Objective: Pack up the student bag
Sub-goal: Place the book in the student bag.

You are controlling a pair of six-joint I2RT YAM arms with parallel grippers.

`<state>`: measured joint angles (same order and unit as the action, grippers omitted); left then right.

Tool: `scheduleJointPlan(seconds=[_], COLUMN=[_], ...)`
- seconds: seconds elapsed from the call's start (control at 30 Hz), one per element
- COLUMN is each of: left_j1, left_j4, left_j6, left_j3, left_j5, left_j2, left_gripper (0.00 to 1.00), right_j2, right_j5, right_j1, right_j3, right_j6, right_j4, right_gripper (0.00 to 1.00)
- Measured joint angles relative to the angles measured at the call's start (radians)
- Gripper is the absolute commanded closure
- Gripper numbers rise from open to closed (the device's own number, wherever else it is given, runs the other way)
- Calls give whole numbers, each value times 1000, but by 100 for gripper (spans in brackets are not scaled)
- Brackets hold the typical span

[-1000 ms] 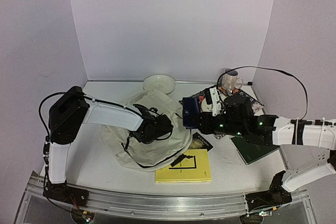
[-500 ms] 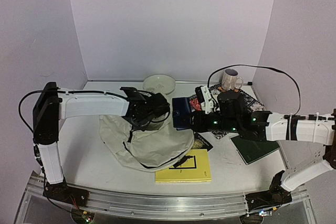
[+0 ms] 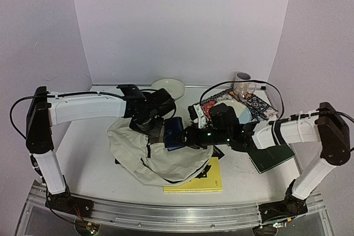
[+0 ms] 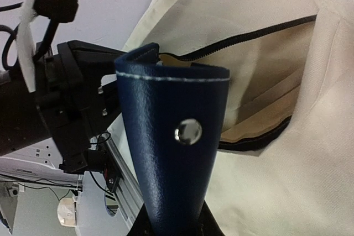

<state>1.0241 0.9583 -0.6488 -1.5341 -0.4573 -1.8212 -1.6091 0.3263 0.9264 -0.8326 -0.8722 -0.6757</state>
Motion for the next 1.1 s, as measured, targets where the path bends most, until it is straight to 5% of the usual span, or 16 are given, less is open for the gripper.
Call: scheduleJointPlan(seconds=[0.57, 1.1], left_j1=[0, -5], left_j4=[-158, -301], left_j6=[-160, -190], left_j3=[195, 312], left_j5=[81, 193], left_j2=[173, 208], left_gripper=[100, 100], right_j2=[-224, -291], right_j5=[101, 87], right_j1=[-1, -21], right_j3=[0, -60], right_j6=[-316, -393], right_j4=[-267, -325], right_gripper=[100, 100])
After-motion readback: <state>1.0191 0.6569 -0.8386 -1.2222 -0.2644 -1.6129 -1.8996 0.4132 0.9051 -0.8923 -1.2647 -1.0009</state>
